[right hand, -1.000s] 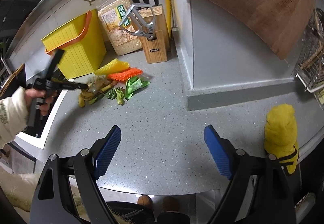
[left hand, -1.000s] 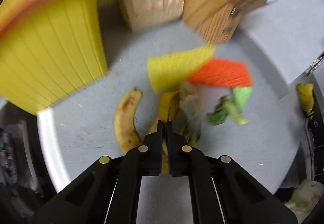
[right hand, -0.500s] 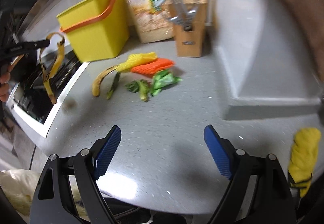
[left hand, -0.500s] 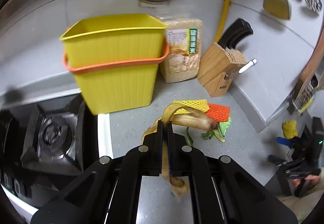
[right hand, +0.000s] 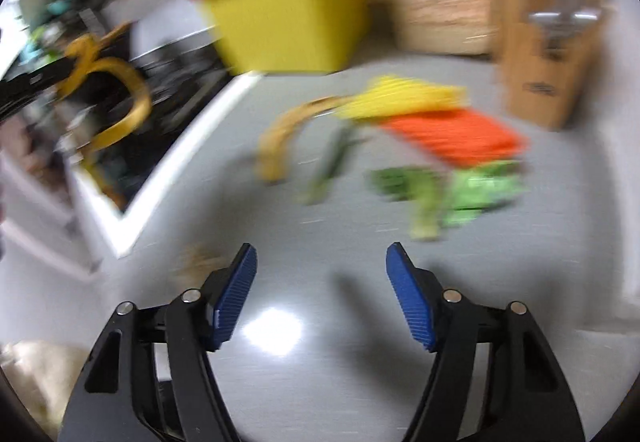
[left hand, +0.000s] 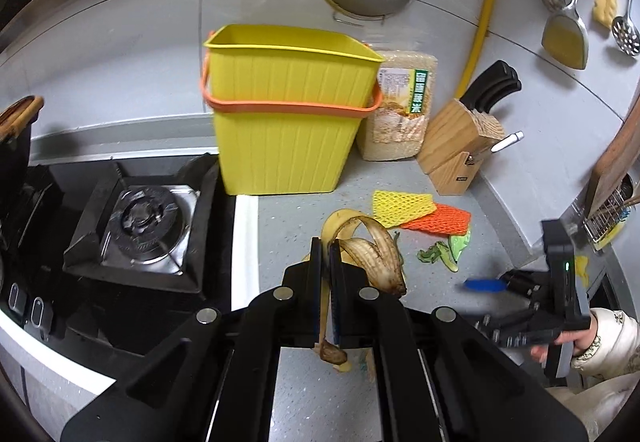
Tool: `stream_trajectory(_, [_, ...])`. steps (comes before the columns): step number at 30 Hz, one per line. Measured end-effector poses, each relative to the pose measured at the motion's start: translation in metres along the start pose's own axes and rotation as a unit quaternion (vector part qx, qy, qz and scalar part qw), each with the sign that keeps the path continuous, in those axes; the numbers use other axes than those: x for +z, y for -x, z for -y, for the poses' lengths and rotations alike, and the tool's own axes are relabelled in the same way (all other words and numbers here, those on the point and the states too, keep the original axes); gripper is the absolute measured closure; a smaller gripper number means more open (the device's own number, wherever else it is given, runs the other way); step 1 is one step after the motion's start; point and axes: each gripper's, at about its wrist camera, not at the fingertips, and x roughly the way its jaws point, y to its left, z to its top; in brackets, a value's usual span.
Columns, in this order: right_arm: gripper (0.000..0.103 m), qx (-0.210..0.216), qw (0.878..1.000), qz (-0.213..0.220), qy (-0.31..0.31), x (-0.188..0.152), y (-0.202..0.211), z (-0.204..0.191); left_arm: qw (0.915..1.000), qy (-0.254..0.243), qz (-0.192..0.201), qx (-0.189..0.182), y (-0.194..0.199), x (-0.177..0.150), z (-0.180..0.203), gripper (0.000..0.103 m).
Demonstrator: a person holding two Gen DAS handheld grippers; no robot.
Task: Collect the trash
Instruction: 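Carry the banana peel in the left tool while the right tool grasps the clear plastic bag, then drop the banana peel and plastic bag into the yellow bucket with both tools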
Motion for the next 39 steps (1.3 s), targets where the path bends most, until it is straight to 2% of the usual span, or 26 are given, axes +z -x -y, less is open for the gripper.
stream_trajectory(3, [0.027, 0.027, 0.997, -0.028, 0.071, -0.002, -0.021, -0.04, 1.0, 0.009, -0.002, 0.002, 0.002, -0.004, -0.004, 0.098])
stream_trajectory(4, [0.027, 0.029, 0.995, -0.039, 0.088, -0.002, -0.03, -0.051, 0.9999, 0.012, -0.003, 0.003, 0.003, -0.006, -0.006, 0.098])
stream_trajectory(7, [0.027, 0.035, 0.993, -0.057, 0.102, -0.001, -0.051, -0.068, 0.9999, 0.014, -0.006, 0.005, 0.003, -0.009, -0.007, 0.098])
stream_trajectory(9, [0.028, 0.025, 0.993, -0.061, 0.103, 0.001, -0.062, -0.071, 0.9998, 0.015, -0.008, 0.004, 0.004, -0.011, -0.006, 0.098])
stream_trajectory(12, [0.042, -0.006, 0.99, -0.067, 0.122, -0.001, -0.076, -0.078, 0.9998, 0.017, -0.008, 0.003, 0.005, -0.013, -0.006, 0.098])
stream_trajectory(14, [0.058, -0.017, 0.989, -0.055, 0.139, -0.003, -0.077, -0.083, 0.9998, 0.02, -0.008, 0.004, 0.005, -0.013, -0.007, 0.098])
stream_trajectory(16, [0.078, -0.009, 0.99, -0.057, 0.132, -0.001, -0.075, -0.081, 0.9997, 0.022, -0.007, 0.001, 0.005, -0.014, -0.008, 0.098])
stream_trajectory(18, [0.081, -0.006, 0.991, -0.051, 0.122, -0.002, -0.069, -0.077, 0.9997, 0.023, -0.006, 0.0, 0.006, -0.013, -0.008, 0.098])
stream_trajectory(22, [0.082, -0.002, 0.996, 0.0, 0.094, 0.003, -0.028, -0.071, 0.9997, 0.02, 0.011, -0.002, 0.016, -0.004, -0.008, 0.098])
stream_trajectory(24, [0.082, -0.004, 0.997, 0.041, 0.069, 0.008, 0.005, -0.064, 0.9995, 0.017, 0.028, -0.003, 0.026, 0.005, -0.008, 0.098])
stream_trajectory(29, [0.082, -0.038, 0.99, 0.132, 0.01, 0.012, 0.084, -0.04, 0.9968, -0.004, 0.08, 0.004, 0.054, 0.042, -0.005, 0.098])
stream_trajectory(35, [0.082, -0.081, 0.98, 0.178, -0.032, 0.003, 0.129, -0.022, 0.9889, -0.05, 0.14, 0.008, 0.079, 0.094, 0.004, 0.098])
stream_trajectory(39, [0.082, -0.096, 0.976, 0.187, -0.049, -0.007, 0.141, -0.012, 0.984, -0.081, 0.158, 0.016, 0.078, 0.126, 0.012, 0.098])
